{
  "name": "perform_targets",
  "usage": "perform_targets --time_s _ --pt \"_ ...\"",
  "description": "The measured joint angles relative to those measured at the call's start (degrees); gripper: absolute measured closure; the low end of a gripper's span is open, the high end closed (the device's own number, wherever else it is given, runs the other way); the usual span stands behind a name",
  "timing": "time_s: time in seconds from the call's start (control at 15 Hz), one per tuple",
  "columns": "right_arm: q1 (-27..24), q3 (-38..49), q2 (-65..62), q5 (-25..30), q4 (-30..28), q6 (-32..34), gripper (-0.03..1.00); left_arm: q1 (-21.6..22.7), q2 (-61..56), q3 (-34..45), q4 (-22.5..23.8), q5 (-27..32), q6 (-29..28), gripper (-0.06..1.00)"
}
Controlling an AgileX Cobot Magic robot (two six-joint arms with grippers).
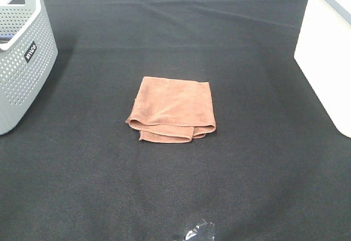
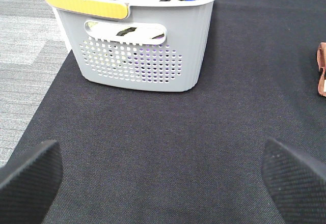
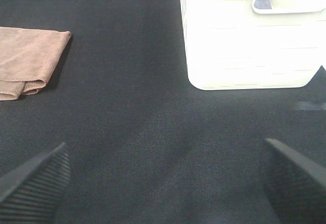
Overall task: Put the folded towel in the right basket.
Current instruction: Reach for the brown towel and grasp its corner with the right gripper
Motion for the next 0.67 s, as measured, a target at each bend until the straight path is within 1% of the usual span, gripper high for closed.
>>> perform_targets --time_s 0.4,0.67 --pt "0.0 0.0 0.0 0.0 0.0 0.0 0.0 0.0 0.0 0.0 -0.2 0.0 0.6 -0.05" --pt "0.0 0.0 0.0 0.0 0.0 0.0 0.0 0.0 0.0 0.0 -3.1 0.0 4.7 -0.05"
